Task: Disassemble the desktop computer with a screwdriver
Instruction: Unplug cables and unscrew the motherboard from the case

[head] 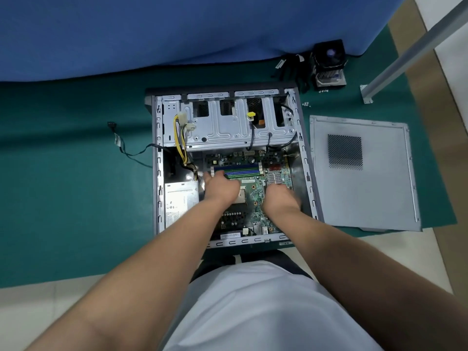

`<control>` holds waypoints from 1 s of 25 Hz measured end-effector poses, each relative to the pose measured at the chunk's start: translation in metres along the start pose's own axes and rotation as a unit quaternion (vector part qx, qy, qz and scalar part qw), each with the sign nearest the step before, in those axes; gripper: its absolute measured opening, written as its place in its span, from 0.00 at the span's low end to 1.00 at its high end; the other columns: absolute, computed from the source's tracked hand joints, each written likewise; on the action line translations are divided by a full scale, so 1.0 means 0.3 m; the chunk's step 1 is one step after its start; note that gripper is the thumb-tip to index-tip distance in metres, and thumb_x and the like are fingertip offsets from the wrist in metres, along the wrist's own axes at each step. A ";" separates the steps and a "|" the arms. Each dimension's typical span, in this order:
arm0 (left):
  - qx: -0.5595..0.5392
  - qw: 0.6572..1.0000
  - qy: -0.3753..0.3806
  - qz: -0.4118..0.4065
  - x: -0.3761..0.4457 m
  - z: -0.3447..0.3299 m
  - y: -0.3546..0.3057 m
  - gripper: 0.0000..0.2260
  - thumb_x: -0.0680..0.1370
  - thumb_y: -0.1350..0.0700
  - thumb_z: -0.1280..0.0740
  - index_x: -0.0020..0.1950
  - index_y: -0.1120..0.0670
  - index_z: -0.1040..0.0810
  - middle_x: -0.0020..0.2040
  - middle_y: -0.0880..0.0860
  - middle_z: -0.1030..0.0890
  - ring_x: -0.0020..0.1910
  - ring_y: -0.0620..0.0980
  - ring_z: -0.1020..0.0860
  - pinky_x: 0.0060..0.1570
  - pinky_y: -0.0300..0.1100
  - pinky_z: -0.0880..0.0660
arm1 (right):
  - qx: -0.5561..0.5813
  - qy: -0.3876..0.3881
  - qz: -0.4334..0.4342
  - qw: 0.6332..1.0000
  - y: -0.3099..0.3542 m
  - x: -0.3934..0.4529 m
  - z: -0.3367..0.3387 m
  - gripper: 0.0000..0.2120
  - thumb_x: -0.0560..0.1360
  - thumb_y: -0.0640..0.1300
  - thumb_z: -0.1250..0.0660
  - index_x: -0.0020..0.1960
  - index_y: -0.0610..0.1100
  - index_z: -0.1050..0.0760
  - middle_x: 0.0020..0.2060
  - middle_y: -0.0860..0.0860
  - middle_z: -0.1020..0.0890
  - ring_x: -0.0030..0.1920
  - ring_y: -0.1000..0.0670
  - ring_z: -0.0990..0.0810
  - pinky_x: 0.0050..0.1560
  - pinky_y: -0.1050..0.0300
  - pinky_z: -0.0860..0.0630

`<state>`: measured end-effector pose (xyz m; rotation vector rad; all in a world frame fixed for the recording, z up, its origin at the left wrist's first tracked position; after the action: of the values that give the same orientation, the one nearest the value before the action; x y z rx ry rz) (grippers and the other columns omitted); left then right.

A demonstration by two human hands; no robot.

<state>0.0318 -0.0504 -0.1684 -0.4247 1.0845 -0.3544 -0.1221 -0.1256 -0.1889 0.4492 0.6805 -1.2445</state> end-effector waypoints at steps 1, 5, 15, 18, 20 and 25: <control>-0.008 1.000 0.002 -0.006 0.010 0.006 0.002 0.28 0.82 0.54 0.35 0.81 0.54 0.38 0.83 0.56 0.47 0.61 0.52 0.24 0.57 0.42 0.27 | -0.004 -0.002 -0.003 1.000 -0.002 0.001 0.000 0.09 0.77 0.36 0.32 0.40 0.45 0.29 0.36 0.47 0.23 0.40 0.45 0.21 0.41 0.52 0.21; -0.053 0.998 0.025 -0.003 0.032 0.002 0.027 0.28 0.81 0.54 0.34 0.80 0.55 0.35 0.80 0.56 0.36 0.74 0.58 0.31 0.70 0.47 0.33 | -0.007 -0.011 0.004 1.000 -0.005 0.008 -0.005 0.06 0.77 0.38 0.31 0.43 0.45 0.26 0.35 0.48 0.24 0.36 0.47 0.24 0.37 0.53 0.25; -0.154 0.988 0.007 0.030 0.038 0.003 0.048 0.29 0.81 0.60 0.38 0.82 0.55 0.40 0.83 0.52 0.42 0.79 0.57 0.39 0.76 0.52 0.40 | 0.004 -0.031 0.011 0.999 -0.007 0.003 -0.008 0.07 0.77 0.39 0.32 0.41 0.43 0.26 0.35 0.48 0.25 0.35 0.47 0.25 0.37 0.53 0.25; -0.157 0.988 -0.001 0.016 0.041 0.006 0.045 0.28 0.82 0.60 0.39 0.82 0.56 0.40 0.84 0.50 0.45 0.80 0.55 0.41 0.77 0.49 0.41 | 0.022 -0.033 0.001 0.999 -0.014 0.005 -0.007 0.11 0.78 0.41 0.31 0.38 0.44 0.29 0.37 0.47 0.22 0.33 0.49 0.26 0.35 0.54 0.26; -0.164 0.986 -0.008 0.000 0.043 0.009 0.040 0.27 0.83 0.60 0.40 0.83 0.55 0.40 0.84 0.47 0.48 0.81 0.52 0.43 0.73 0.44 0.41 | 0.042 -0.038 -0.001 0.998 -0.017 0.006 -0.002 0.12 0.78 0.44 0.31 0.38 0.43 0.27 0.38 0.46 0.21 0.33 0.49 0.25 0.33 0.56 0.27; -0.172 0.985 -0.002 0.013 0.068 0.006 0.045 0.28 0.83 0.58 0.39 0.83 0.54 0.42 0.84 0.45 0.51 0.82 0.52 0.47 0.78 0.53 0.46 | 0.066 -0.036 0.001 0.997 -0.007 0.003 0.010 0.14 0.79 0.47 0.30 0.38 0.43 0.28 0.35 0.47 0.22 0.34 0.48 0.23 0.31 0.58 0.28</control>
<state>0.0431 -0.0482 -0.1900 -0.7170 1.1506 -0.1406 -0.1234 -0.1288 -0.1874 0.5106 0.5381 -1.3020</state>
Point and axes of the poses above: each hand's wrist, its own x-axis towards the middle knuckle, its own z-axis out of the back of the hand, y = z × x, the point moved 6 cm from there along x, towards the middle knuckle
